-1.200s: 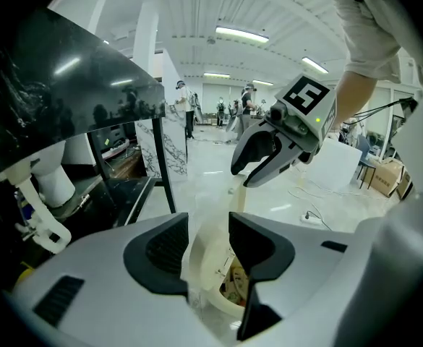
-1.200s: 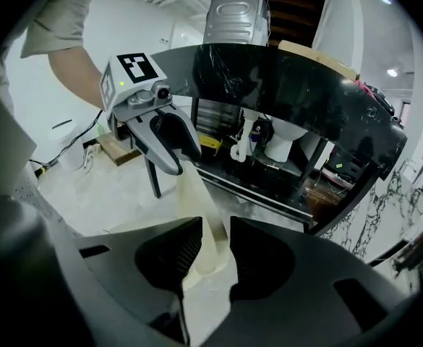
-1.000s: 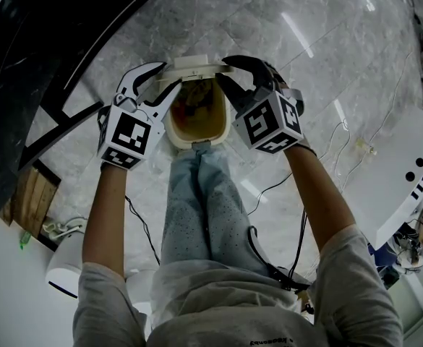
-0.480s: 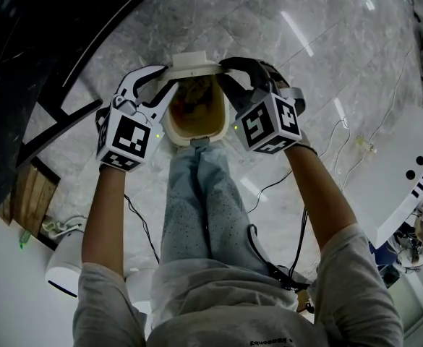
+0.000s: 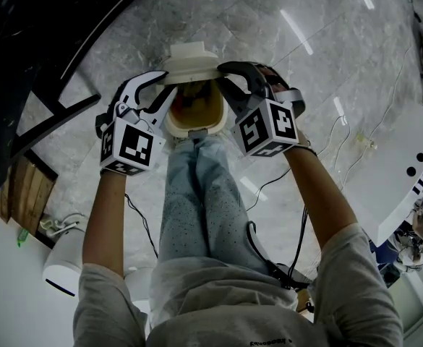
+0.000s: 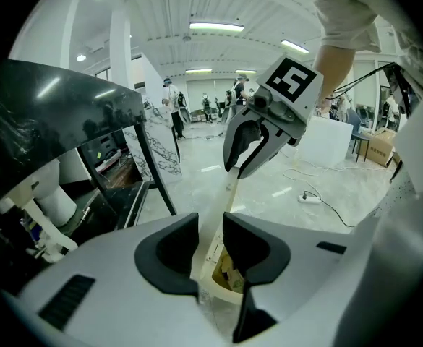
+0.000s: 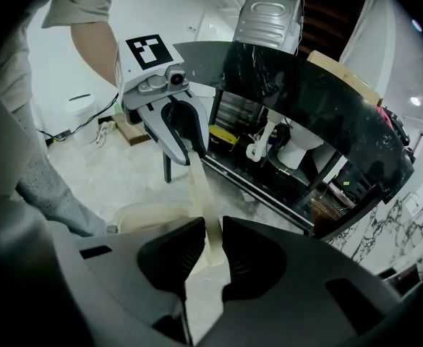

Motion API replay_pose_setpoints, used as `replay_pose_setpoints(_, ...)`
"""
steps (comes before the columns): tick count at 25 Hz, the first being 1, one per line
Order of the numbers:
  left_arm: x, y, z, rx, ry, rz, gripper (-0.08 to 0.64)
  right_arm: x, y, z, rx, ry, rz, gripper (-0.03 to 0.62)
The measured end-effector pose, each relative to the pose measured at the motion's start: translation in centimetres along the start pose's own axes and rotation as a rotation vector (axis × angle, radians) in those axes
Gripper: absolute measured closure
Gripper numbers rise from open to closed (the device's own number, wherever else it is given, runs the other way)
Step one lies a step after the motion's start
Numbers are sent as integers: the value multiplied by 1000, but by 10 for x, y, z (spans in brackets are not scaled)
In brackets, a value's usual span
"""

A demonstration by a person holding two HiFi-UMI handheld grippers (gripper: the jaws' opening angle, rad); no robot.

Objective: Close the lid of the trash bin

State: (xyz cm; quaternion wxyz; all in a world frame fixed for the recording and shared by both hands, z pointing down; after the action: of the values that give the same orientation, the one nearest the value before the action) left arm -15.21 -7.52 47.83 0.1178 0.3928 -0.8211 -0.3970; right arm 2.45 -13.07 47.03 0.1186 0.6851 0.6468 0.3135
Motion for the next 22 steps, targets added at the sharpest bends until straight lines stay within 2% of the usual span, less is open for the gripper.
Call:
replay_pose_setpoints(6,-24,7,5,3,-29,-44,445,23,6,5,3,12,25,500)
replay_pose_setpoints(22,-70,28,11,10,-52,-85,445,70,21,10,8,7,106,497)
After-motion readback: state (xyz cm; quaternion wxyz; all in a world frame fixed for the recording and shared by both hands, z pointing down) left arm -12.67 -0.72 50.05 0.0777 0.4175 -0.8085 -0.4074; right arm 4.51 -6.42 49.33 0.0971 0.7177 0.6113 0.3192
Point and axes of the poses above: the fingertips, and each gripper's own axes: z backward along the fingers, x to its left, y out of its underside, the point moved 10 cm from there along z, backward along the fingers
